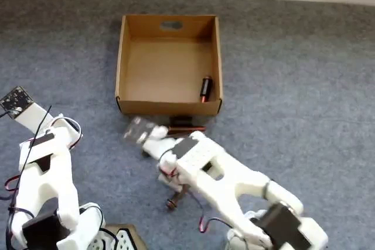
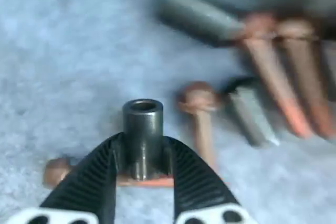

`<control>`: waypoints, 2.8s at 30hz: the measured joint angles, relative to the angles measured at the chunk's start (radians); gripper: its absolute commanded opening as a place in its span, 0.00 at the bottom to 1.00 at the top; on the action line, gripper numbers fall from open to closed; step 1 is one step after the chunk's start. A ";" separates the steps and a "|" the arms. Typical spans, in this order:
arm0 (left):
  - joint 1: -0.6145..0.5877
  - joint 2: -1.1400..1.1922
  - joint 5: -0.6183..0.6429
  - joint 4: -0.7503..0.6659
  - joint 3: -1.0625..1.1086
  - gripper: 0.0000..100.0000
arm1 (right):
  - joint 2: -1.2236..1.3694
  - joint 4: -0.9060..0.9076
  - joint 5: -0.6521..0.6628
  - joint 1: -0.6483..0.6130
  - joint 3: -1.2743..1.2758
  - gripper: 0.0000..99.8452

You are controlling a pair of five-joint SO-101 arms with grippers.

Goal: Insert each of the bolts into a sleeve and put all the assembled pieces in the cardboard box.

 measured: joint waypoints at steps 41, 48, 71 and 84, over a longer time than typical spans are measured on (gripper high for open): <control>0.002 0.000 0.000 0.000 0.000 0.01 | 0.135 0.025 0.143 0.798 0.002 0.01; 0.002 0.000 0.000 0.000 0.000 0.01 | 0.051 0.058 0.146 0.787 0.002 0.01; 0.331 0.000 -0.336 0.396 -0.163 0.01 | -0.830 -0.132 -0.287 0.744 0.512 0.01; 0.535 -0.273 -0.479 0.543 -0.078 0.02 | -0.832 -0.153 -0.333 0.767 0.542 0.01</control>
